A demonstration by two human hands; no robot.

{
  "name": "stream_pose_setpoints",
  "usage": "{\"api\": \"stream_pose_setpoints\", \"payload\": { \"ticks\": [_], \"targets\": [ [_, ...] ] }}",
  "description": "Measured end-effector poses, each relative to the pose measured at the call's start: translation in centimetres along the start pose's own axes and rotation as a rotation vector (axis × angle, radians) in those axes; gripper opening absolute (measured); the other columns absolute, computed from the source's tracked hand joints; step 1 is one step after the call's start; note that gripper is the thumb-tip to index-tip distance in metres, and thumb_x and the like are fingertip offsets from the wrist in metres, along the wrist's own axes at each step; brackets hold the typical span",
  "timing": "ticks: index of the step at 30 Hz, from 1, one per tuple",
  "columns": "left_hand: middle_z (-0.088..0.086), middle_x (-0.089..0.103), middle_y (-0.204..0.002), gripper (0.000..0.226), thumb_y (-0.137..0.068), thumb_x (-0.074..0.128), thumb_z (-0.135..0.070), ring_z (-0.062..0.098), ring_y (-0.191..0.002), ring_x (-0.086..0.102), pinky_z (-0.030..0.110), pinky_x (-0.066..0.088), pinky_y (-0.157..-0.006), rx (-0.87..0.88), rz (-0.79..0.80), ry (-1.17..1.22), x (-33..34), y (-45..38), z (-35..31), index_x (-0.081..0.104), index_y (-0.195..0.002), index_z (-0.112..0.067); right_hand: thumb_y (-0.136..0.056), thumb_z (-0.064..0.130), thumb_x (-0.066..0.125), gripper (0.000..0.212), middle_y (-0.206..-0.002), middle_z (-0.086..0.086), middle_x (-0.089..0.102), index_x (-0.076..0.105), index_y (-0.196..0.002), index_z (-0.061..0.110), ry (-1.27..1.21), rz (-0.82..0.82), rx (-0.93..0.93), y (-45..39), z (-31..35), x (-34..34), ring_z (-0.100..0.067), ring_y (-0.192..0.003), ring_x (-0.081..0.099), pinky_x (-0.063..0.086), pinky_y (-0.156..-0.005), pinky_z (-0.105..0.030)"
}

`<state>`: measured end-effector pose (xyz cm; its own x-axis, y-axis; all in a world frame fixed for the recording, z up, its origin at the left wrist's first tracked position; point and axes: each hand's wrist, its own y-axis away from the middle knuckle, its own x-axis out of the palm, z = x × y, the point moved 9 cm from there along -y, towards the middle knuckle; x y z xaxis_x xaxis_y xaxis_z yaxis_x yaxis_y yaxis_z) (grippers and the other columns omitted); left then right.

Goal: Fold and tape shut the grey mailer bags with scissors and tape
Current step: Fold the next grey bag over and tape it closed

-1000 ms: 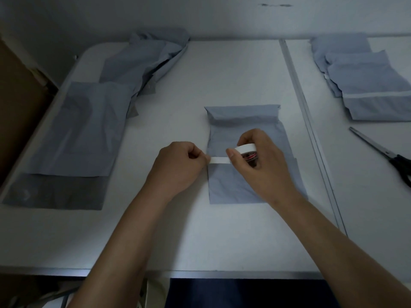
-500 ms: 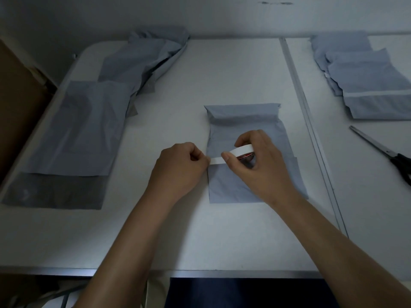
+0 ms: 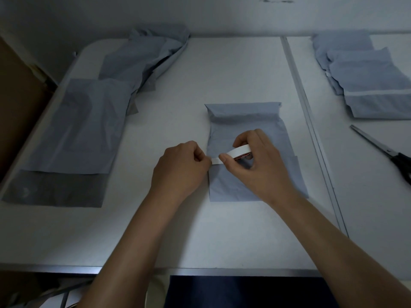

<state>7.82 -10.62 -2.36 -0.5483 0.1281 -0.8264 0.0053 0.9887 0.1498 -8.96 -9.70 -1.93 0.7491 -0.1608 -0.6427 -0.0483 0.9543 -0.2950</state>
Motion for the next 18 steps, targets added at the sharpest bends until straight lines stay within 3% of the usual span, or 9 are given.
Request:
{"api": "stream_pose_setpoints", "payload": {
  "ticks": [8,18],
  "targets": [
    [-0.008,0.06,-0.079,0.015,-0.089,0.057,-0.034,0.015,-0.076,0.058,0.03,0.047,-0.066,0.008,0.009,-0.051,0.14,-0.21,-0.35,0.059,-0.082,-0.022,-0.078,0.06,0.057,0.045,-0.091,0.007,0.05,0.053,-0.094,0.018,0.025,0.001,-0.008,0.04,0.01,0.14,-0.009,-0.078,0.051,0.046,-0.064,-0.027],
    [-0.008,0.056,-0.079,0.023,-0.088,0.056,-0.043,0.016,-0.074,0.055,0.027,0.033,-0.055,0.015,0.082,-0.206,0.42,-0.93,-0.42,0.051,-0.076,-0.025,-0.077,0.058,0.058,0.044,-0.09,0.006,0.05,0.054,-0.092,0.018,0.014,-0.008,-0.016,0.06,-0.14,0.2,-0.01,-0.077,0.051,0.047,-0.064,-0.028]
  ]
}}
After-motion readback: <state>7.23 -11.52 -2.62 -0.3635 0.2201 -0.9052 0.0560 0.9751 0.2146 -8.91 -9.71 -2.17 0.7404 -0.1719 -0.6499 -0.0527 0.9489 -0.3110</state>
